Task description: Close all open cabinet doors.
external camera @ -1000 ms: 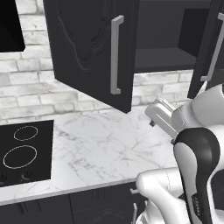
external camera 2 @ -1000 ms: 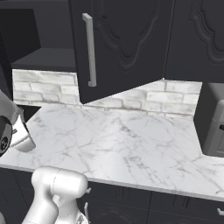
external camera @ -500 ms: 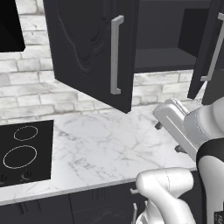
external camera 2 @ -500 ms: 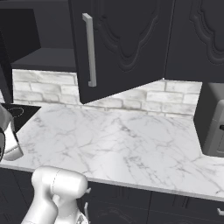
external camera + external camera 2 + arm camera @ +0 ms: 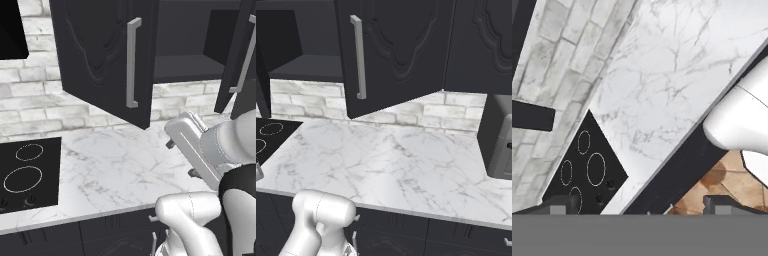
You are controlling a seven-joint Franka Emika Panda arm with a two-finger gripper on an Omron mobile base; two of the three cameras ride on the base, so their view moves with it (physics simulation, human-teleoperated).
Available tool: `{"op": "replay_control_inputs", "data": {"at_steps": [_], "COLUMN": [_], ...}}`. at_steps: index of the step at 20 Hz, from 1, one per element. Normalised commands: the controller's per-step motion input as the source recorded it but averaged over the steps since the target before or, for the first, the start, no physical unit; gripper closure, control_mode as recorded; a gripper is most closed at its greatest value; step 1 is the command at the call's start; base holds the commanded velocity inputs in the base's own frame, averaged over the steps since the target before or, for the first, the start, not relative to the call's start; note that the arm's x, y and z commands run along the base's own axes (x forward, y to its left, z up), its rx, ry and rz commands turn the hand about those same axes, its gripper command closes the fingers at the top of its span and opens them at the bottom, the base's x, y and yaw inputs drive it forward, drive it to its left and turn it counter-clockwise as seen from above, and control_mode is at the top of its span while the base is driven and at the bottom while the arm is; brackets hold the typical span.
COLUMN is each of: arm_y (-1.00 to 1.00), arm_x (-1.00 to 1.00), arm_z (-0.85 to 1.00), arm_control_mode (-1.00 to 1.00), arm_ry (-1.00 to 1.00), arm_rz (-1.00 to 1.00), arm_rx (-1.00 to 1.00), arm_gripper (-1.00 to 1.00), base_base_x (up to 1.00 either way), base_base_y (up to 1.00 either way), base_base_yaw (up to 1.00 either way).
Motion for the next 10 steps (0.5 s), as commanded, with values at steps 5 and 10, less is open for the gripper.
{"op": "replay_control_inputs", "data": {"at_steps": [5,10], "arm_y": [0.31,0.54], "arm_x": [-0.09,0.17], "arm_z": [0.1,0.07], "arm_control_mode": [-1.0,-1.0], "arm_ry": [0.0,0.0], "arm_rz": [0.0,-0.05], "arm_rx": [0.01,0.0], "arm_gripper": [-1.0,-1.0], "base_base_x": [0.0,0.0], "base_base_y": [0.0,0.0], "base_base_yaw": [0.0,0.0]}}
